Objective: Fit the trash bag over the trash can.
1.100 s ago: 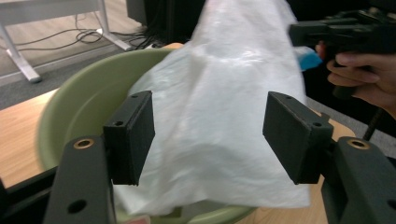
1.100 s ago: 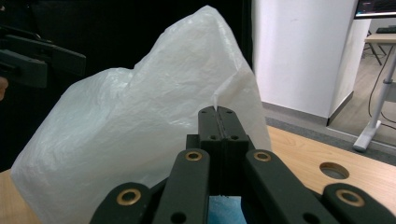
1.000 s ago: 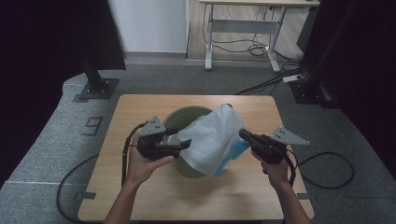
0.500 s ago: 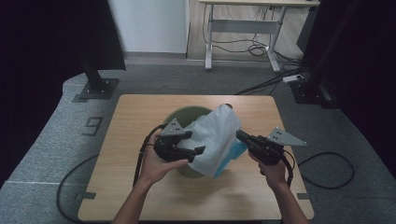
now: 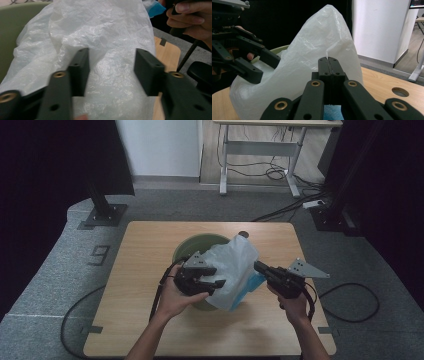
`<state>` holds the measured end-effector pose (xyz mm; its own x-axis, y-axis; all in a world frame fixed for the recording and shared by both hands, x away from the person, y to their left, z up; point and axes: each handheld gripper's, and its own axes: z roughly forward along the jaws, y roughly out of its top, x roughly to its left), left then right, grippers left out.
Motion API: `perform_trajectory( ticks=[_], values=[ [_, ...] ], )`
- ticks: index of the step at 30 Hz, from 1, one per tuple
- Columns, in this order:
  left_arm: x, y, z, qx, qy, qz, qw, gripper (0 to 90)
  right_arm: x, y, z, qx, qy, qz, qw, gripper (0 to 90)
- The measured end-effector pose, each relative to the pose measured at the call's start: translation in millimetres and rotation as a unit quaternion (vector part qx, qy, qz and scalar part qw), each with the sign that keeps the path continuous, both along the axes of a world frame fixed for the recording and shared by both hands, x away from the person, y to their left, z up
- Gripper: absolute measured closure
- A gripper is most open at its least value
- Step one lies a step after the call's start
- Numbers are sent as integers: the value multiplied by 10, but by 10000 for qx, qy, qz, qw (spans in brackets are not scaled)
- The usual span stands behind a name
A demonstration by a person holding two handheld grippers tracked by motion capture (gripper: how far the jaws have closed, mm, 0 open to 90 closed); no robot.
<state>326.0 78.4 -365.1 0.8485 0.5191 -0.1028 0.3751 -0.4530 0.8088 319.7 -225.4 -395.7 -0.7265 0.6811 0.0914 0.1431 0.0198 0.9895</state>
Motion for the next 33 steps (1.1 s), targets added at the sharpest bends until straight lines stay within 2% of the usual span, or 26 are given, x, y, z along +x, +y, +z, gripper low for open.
perform_trajectory(
  ticks=[4,10,18,24,30,31,33],
  values=[
    [2,-6,-20,-14,38,-78,10000,615,-5,-9,4,5,-2,-7,10000,886],
    [14,-5,-29,-48,135,-179,9997,727,-3,-20,4,2,-2,-22,10000,886],
    [49,26,-86,-109,345,-176,9992,817,-6,-38,-15,11,20,-41,10000,886],
    [49,29,-86,-168,387,-245,9988,893,-3,-54,-23,48,44,-57,10000,886],
    [33,55,-47,-412,372,-261,9981,897,-5,-64,-30,83,62,-38,9999,886],
    [26,52,-37,-435,337,-252,9982,876,-6,-63,-30,87,67,-32,9999,886],
    [18,33,-16,-469,284,-191,9983,768,-7,-53,-31,86,63,-14,9999,886]
  ],
)
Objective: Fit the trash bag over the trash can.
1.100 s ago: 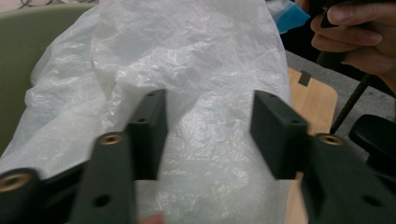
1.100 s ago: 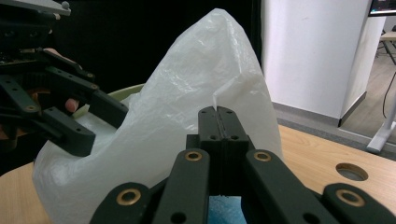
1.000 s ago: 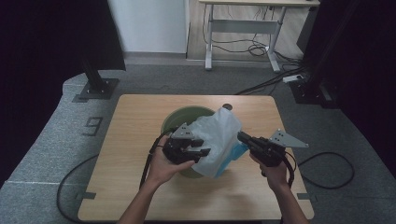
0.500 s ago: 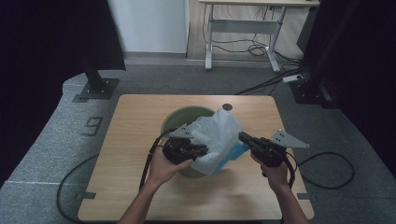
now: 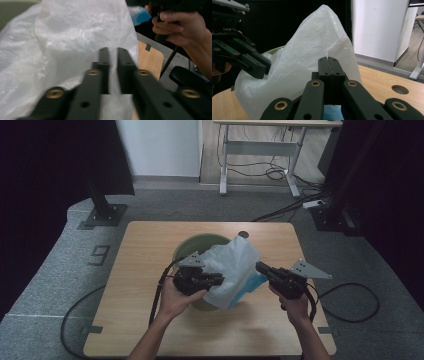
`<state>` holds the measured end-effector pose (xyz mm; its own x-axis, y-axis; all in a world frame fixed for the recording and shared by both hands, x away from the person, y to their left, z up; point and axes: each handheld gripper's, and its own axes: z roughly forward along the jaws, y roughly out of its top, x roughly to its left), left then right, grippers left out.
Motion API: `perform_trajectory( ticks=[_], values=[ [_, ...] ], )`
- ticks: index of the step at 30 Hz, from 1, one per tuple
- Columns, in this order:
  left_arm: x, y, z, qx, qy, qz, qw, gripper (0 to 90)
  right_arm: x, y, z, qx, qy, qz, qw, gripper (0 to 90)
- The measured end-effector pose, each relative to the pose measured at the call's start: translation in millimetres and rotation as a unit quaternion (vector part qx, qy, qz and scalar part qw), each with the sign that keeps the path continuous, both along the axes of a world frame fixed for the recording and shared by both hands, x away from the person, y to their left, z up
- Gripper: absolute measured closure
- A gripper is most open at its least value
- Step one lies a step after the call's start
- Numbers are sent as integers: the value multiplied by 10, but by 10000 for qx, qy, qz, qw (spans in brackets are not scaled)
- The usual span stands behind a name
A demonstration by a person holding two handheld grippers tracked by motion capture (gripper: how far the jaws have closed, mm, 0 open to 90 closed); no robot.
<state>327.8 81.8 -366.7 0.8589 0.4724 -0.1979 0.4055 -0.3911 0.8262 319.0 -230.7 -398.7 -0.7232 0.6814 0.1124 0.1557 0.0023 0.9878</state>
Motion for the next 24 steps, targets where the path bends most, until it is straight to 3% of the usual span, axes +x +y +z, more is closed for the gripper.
perform_trajectory(
  ticks=[5,11,17,22,24],
  values=[
    [-4,-74,38,-16,-96,96,9999,521,-4,55,-4,-23,6,76,10000,886],
    [18,-169,56,-4,-172,273,9995,385,-24,143,-5,-48,9,203,9998,886],
    [27,-300,44,196,-250,372,9988,380,-33,175,-8,-48,7,263,9996,886],
    [35,-324,34,175,-347,463,9982,538,-37,155,-4,-37,4,251,9997,886],
    [44,-339,22,171,-309,442,9984,557,-36,139,-2,-21,4,242,9997,886]
  ],
)
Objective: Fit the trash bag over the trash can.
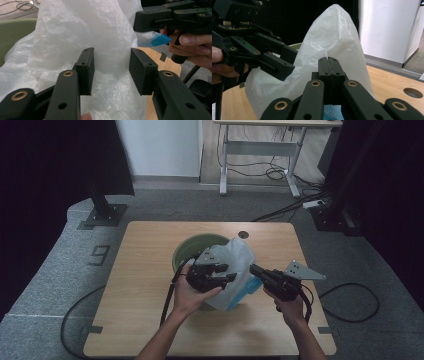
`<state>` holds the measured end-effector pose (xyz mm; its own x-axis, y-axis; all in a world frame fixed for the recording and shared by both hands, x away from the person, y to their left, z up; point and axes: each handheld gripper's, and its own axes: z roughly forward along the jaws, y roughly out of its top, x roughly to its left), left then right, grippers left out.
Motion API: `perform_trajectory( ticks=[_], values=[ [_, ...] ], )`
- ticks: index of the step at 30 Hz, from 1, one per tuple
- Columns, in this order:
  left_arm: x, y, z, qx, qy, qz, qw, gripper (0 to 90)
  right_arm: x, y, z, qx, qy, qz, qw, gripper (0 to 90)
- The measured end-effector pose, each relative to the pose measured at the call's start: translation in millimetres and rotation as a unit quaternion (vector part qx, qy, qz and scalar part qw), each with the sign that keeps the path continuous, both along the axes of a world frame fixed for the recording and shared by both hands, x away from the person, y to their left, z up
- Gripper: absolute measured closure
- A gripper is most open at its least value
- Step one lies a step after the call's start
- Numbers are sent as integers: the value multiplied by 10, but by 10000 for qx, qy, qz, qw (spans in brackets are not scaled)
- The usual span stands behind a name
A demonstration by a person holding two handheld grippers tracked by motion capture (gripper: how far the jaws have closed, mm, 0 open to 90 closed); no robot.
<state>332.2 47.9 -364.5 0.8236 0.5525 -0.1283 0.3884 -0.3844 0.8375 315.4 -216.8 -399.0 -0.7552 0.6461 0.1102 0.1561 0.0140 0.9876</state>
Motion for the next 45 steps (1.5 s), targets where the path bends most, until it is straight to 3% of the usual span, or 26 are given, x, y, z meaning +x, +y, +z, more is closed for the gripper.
perform_trajectory(
  ticks=[2,16,24,26,28,30,33,34,36,40,45],
  values=[
    [3,-20,-13,22,22,-26,10000,555,3,-11,1,22,11,0,10000,886],
    [29,-31,-44,-95,246,-377,9989,861,-3,-4,6,37,0,22,10000,886],
    [14,25,-22,-285,222,-377,9986,897,-2,-9,6,37,7,14,10000,886],
    [-8,25,-2,-349,133,-350,9987,862,-1,-3,4,35,12,26,10000,886],
    [-25,3,16,-342,29,-263,9991,745,1,7,2,44,19,38,10000,886],
    [-37,-40,31,-275,-50,-209,9994,587,4,19,0,50,24,54,10000,886],
    [-44,-105,31,-85,-124,-161,9998,479,1,31,2,60,17,65,10000,886],
    [-43,-126,26,-2,-145,-141,9998,480,-1,33,4,61,8,66,10000,886],
    [-36,-158,8,79,-117,-142,9998,531,-6,37,8,64,4,76,10000,886],
    [-13,-173,-12,73,82,-244,9996,709,-9,30,10,62,4,72,10000,886],
    [5,-160,-15,-6,174,-385,9991,872,-15,16,15,83,-6,78,9999,886]
  ],
)
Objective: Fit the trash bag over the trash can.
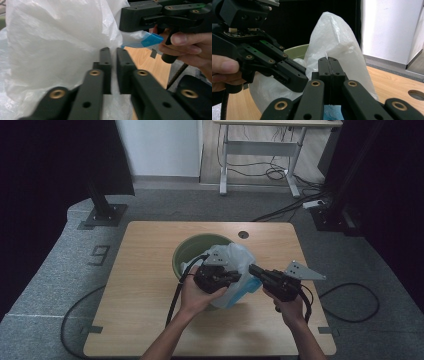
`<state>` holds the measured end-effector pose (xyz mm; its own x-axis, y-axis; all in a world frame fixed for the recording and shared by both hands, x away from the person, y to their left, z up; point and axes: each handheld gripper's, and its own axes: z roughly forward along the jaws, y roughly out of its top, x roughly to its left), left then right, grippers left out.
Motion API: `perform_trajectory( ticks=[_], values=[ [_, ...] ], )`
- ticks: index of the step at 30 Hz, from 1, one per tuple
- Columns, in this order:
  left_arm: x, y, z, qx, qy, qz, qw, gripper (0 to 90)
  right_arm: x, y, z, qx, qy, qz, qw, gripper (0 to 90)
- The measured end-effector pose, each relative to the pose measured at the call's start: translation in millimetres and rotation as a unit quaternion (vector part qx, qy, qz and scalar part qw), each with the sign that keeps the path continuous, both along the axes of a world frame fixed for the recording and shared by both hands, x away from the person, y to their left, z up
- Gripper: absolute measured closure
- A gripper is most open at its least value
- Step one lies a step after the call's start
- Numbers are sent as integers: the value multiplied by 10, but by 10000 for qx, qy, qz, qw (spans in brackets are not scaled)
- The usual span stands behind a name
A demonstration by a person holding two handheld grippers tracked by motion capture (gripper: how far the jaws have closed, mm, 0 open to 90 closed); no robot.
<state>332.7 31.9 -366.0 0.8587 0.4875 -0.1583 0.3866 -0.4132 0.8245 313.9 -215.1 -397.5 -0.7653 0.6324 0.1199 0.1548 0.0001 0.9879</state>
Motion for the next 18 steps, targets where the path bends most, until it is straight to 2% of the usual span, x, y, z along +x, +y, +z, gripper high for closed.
perform_trajectory(
  ticks=[2,6,10,12,15,18],
  values=[
    [2,11,6,-36,15,-18,10000,900,0,-1,0,-5,0,0,10000,886],
    [3,50,28,-135,5,-21,9999,900,6,-22,-1,-51,-5,-37,10000,882],
    [31,160,78,-365,-34,103,9993,900,-9,-85,-2,-97,-25,-129,9999,779],
    [46,206,97,-428,-57,169,9989,900,-64,-122,10,-96,-66,-274,9996,731],
    [67,253,111,-479,-61,230,9986,900,-179,-167,31,-248,-220,-444,9985,670],
    [82,291,104,-492,-46,267,9984,900,-282,-222,12,-287,-215,-459,9983,631]
  ],
)
